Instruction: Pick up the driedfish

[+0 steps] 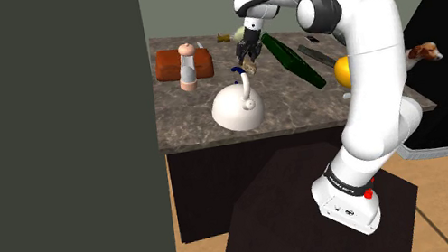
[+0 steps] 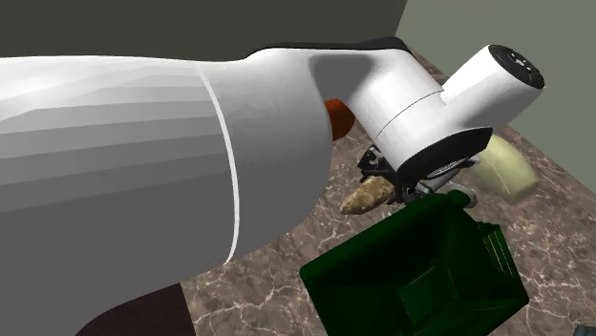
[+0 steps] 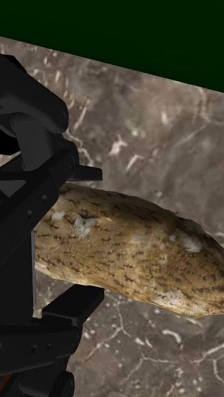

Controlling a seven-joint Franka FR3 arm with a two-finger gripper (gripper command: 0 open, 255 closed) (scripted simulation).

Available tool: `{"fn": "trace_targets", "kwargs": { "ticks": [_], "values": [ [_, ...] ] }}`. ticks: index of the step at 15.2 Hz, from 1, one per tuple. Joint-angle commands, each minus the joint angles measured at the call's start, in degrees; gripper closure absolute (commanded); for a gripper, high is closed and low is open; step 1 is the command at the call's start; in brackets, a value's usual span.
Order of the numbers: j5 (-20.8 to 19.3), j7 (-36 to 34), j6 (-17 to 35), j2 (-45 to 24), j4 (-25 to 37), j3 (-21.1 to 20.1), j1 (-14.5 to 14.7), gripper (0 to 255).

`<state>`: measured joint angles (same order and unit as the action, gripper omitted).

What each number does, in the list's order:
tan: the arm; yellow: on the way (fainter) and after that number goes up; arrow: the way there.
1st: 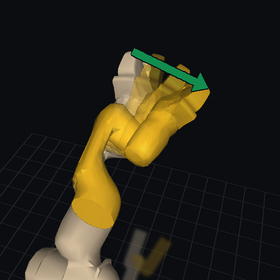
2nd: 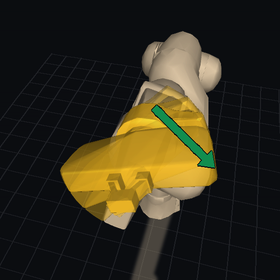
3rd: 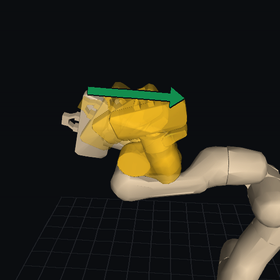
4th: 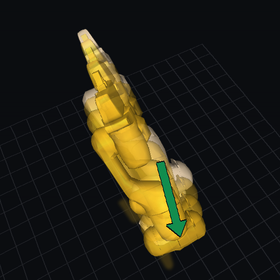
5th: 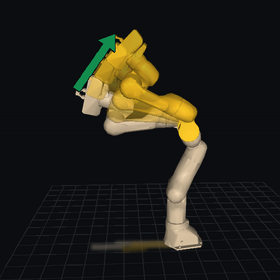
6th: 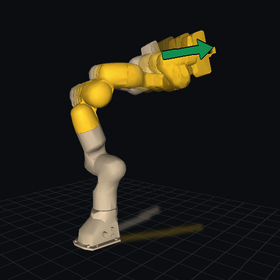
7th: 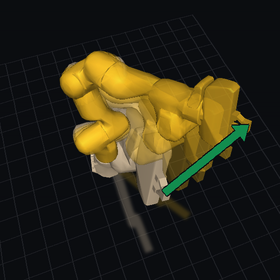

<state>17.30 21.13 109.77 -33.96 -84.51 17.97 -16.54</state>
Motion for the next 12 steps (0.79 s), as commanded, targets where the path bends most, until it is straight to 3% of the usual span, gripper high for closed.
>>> {"fn": "trace_targets", "kwargs": {
  "ticks": [1,12],
  "values": [
    [-0.05,0.01,0.05,0.01,-0.15,0.13,-0.11,255],
    [-0.5,-0.6,-2.36,1.05,1.31,0.33,-0.01,255]
  ]
}}
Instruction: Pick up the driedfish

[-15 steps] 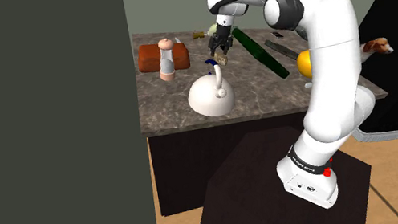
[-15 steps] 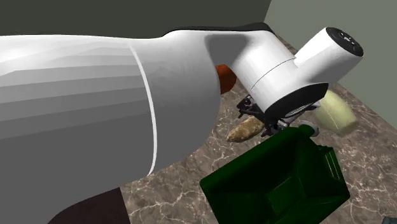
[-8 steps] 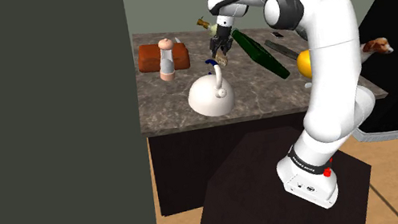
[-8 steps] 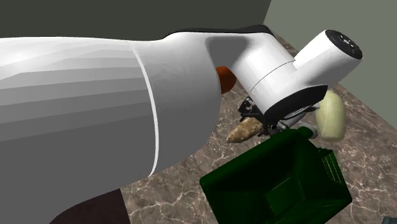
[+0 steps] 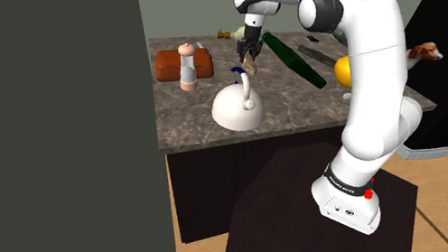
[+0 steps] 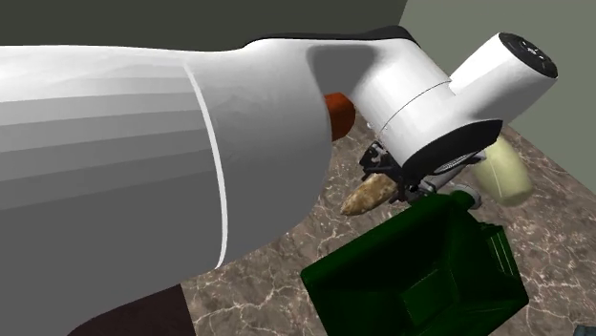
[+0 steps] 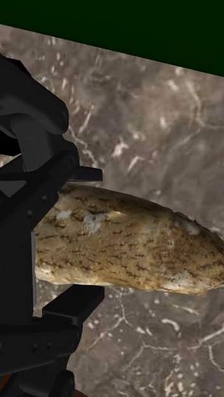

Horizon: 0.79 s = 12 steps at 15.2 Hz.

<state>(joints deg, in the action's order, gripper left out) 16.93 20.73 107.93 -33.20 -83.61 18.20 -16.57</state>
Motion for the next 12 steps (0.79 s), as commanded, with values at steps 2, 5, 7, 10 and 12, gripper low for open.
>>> {"fn": "trace_targets", "kwargs": {
  "ticks": [2,5,7,10,12],
  "values": [
    [-0.34,-0.44,-1.76,0.78,1.21,0.2,0.01,255],
    [-0.63,-0.79,-3.67,1.43,2.53,0.34,-0.03,255],
    [-0.81,-1.03,-4.98,1.81,3.5,0.43,-0.08,255],
    [-1.04,-1.38,-6.98,2.28,5.1,0.53,-0.18,255],
    [-1.12,-1.51,-7.77,2.44,5.74,0.57,-0.22,255]
  ]
}}
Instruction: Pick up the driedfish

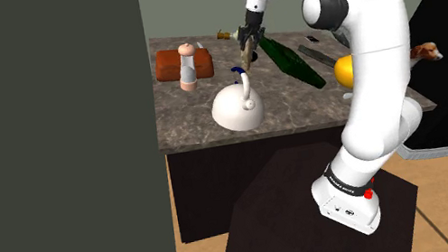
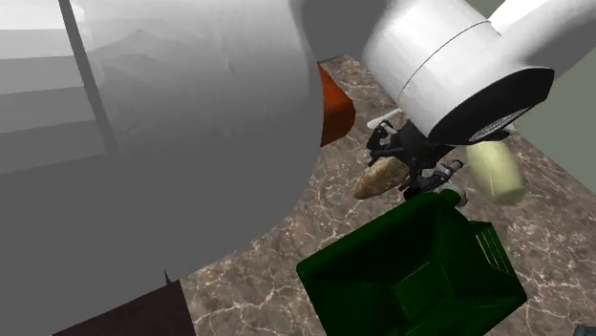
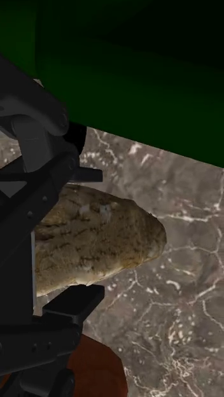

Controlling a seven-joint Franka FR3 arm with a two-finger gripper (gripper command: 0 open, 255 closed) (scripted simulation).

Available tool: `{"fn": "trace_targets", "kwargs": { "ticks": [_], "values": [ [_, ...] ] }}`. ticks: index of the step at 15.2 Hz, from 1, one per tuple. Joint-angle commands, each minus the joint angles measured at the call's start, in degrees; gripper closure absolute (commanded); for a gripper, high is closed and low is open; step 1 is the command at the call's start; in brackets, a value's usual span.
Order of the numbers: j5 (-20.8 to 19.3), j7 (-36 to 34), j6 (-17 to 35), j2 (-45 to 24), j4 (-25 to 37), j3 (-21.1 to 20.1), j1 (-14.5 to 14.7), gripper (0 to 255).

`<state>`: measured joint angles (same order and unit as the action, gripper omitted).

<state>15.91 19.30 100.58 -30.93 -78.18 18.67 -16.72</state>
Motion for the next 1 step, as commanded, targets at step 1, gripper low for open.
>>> {"fn": "trace_targets", "kwargs": {
  "ticks": [1],
  "values": [
    [-0.1,-0.08,-0.42,0.16,0.32,0.11,-0.08,255]
  ]
}}
